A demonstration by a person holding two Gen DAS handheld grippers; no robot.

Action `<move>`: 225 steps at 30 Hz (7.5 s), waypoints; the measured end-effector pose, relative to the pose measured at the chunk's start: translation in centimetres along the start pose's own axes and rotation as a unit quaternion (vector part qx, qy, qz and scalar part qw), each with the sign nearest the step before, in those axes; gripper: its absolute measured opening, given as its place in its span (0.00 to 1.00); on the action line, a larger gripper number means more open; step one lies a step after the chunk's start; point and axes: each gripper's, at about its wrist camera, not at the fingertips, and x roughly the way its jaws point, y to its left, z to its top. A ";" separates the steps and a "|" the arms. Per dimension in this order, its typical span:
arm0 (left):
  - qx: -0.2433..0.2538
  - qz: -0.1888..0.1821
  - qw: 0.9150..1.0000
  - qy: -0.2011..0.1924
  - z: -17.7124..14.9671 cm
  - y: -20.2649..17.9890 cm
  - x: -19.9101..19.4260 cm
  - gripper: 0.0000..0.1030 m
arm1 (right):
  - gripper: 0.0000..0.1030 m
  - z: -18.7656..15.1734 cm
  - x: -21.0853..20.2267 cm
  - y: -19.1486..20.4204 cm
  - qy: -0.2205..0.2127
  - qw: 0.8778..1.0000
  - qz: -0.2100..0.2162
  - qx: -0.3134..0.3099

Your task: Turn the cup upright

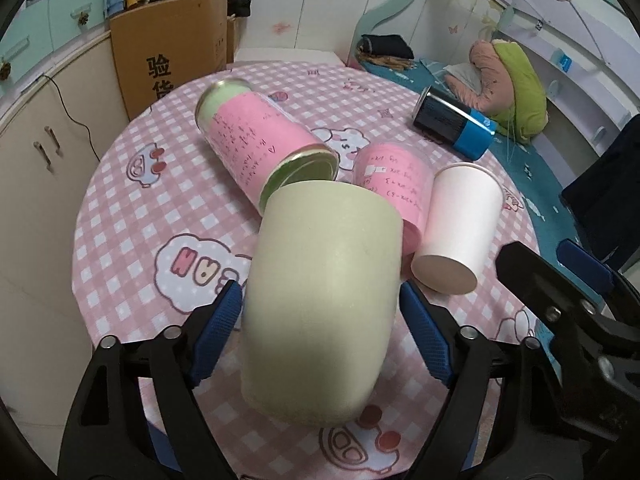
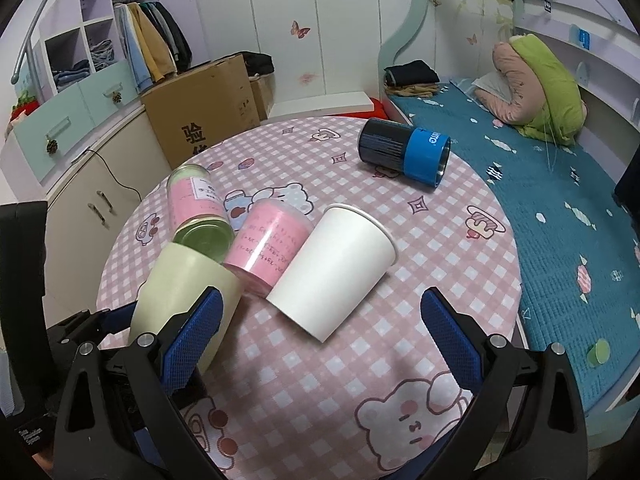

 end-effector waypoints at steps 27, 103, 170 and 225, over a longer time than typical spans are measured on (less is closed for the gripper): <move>-0.036 0.089 0.994 -0.053 -1.2 13.1 -6.4 0.90 | 0.93 0.2 5.0 9.6 0.098 0.992 0.061 0.050; -0.017 0.061 0.993 -0.097 -1.0 8.5 -10.4 0.90 | 0.84 1.0 -1.5 8.5 -0.018 0.999 0.031 -0.035; 0.054 0.087 0.935 -0.338 -8.2 -1.6 -28.4 0.93 | 0.94 -5.9 -24.7 5.3 -0.255 0.965 0.020 -0.059; 0.054 0.091 0.935 -0.339 -7.8 -1.0 -27.8 0.93 | 0.94 -5.4 -23.2 5.4 -0.242 0.968 0.021 -0.054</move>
